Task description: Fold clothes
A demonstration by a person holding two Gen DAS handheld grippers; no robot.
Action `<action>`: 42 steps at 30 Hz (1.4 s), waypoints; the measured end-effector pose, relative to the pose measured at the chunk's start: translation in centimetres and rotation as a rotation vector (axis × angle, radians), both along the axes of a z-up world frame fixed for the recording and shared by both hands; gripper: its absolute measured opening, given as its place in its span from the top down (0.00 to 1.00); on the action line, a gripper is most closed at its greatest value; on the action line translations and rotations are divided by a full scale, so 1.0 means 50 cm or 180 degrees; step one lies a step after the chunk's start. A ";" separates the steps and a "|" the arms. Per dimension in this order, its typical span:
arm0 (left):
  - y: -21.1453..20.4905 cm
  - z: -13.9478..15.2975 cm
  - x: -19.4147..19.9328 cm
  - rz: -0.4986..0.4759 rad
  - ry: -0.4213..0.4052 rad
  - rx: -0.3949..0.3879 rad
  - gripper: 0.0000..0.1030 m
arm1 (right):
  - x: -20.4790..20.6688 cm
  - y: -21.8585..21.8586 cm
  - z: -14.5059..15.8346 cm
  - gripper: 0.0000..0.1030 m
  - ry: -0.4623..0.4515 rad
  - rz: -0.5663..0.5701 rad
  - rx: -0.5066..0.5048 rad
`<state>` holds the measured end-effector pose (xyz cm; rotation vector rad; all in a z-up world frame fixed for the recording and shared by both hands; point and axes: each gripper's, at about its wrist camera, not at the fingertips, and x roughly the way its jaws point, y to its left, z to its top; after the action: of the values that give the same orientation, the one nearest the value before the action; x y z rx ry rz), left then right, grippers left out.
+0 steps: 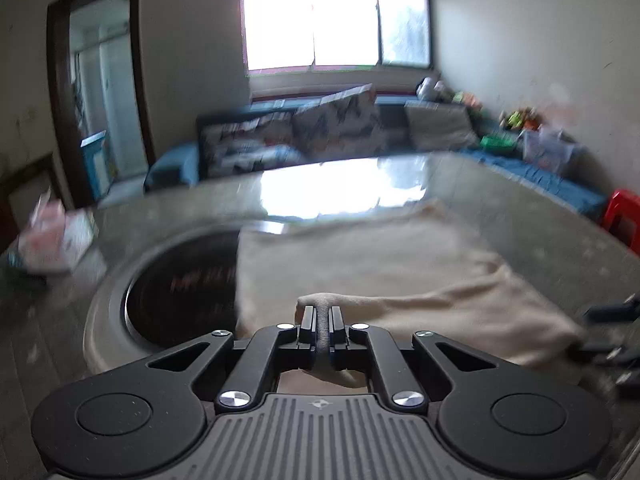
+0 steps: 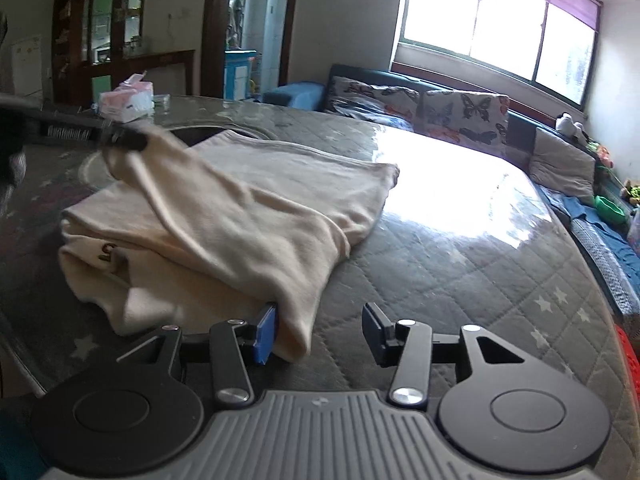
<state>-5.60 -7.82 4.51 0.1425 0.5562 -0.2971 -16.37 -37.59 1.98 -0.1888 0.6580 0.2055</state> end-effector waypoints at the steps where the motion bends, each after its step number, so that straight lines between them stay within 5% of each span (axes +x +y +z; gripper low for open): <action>1: 0.004 -0.010 0.002 0.0026 0.0040 0.0029 0.94 | -0.002 -0.003 0.000 0.55 0.0011 -0.0016 -0.0004; 7: 0.021 -0.043 0.008 0.0063 0.0234 0.0064 0.90 | -0.012 -0.019 -0.001 0.55 0.0084 -0.0045 -0.0021; 18: 0.031 -0.013 -0.007 0.0085 0.0085 0.0072 0.87 | -0.021 -0.034 0.061 0.57 -0.0003 0.0201 0.0035; 26: -0.018 -0.044 -0.019 -0.0199 0.0207 0.0142 0.86 | 0.038 0.033 0.049 0.61 -0.0084 0.0492 0.0247; 32: -0.002 -0.056 -0.032 -0.0206 0.0214 0.0174 0.79 | 0.072 0.072 0.000 0.61 0.0131 0.0649 0.0176; 42: -0.030 -0.031 0.017 -0.0188 0.0168 0.0035 0.77 | 0.130 0.080 0.035 0.67 -0.0052 0.0630 0.0278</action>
<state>-4.72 -9.32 2.95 0.1621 0.6067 -0.3561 -9.89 -33.58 3.71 -0.1714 0.6130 0.4219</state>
